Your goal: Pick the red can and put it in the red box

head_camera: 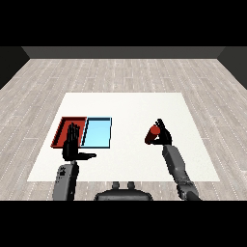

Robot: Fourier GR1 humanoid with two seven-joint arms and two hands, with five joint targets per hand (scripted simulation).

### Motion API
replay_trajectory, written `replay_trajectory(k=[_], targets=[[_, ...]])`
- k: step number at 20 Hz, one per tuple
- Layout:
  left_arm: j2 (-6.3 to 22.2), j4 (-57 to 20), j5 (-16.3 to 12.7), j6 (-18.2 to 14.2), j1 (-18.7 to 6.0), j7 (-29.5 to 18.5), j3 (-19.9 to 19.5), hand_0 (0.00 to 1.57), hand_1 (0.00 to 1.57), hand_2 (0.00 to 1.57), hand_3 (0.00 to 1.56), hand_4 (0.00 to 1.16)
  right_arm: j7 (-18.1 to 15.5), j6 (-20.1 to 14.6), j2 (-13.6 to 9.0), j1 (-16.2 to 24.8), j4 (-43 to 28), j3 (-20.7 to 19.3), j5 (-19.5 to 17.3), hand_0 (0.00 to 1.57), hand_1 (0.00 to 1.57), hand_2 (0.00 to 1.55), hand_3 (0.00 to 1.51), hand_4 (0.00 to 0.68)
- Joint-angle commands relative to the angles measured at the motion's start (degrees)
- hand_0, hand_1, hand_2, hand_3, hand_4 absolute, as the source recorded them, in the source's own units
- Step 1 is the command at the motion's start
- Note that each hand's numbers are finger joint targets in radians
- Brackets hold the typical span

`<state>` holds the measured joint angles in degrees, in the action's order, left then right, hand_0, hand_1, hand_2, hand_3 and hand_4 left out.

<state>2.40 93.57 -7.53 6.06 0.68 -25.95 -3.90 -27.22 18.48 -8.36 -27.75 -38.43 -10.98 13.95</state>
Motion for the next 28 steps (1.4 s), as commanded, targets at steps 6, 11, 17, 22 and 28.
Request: replay_trajectory(k=[6, 11, 17, 22, 28], targets=[[0.6, -3.8, -0.3, 1.3, -0.2, -2.3, -1.0, 0.0, 0.0, 0.0, 0.0, 0.0, -2.1, 1.1, -1.0, -3.8, 6.2, -1.2, 0.3, 0.0, 0.0, 0.0, 0.0, 0.0], [1.5, -2.1, -2.0, 1.5, -2.0, -0.1, -1.8, 0.0, 0.0, 0.0, 0.0, 0.0, -0.3, 1.6, -0.8, -5.7, 6.0, -0.6, 0.5, 0.0, 0.0, 0.0, 0.0, 0.0], [-0.9, -3.6, 0.1, -1.0, -2.8, -1.6, 0.2, 0.0, 0.0, 0.0, 0.0, 0.0, 1.5, -3.1, 1.4, -4.0, 2.2, 1.2, -0.8, 0.0, 0.0, 0.0, 0.0, 0.0], [-1.3, 3.2, -0.4, 0.6, 5.1, -1.4, 1.7, 0.0, 0.0, 0.0, 0.0, 0.0, 3.4, -3.1, 0.5, -4.1, 3.0, 1.2, -0.9, 0.0, 0.0, 0.0, 0.0, 0.0], [-2.0, -0.2, 1.1, -2.7, -1.6, 0.2, 1.4, 0.0, 0.0, 0.0, 0.0, 0.0, -0.7, -6.4, 1.7, -12.0, 15.1, -0.6, -2.4, 0.0, 0.0, 0.0, 0.0, 0.0]])
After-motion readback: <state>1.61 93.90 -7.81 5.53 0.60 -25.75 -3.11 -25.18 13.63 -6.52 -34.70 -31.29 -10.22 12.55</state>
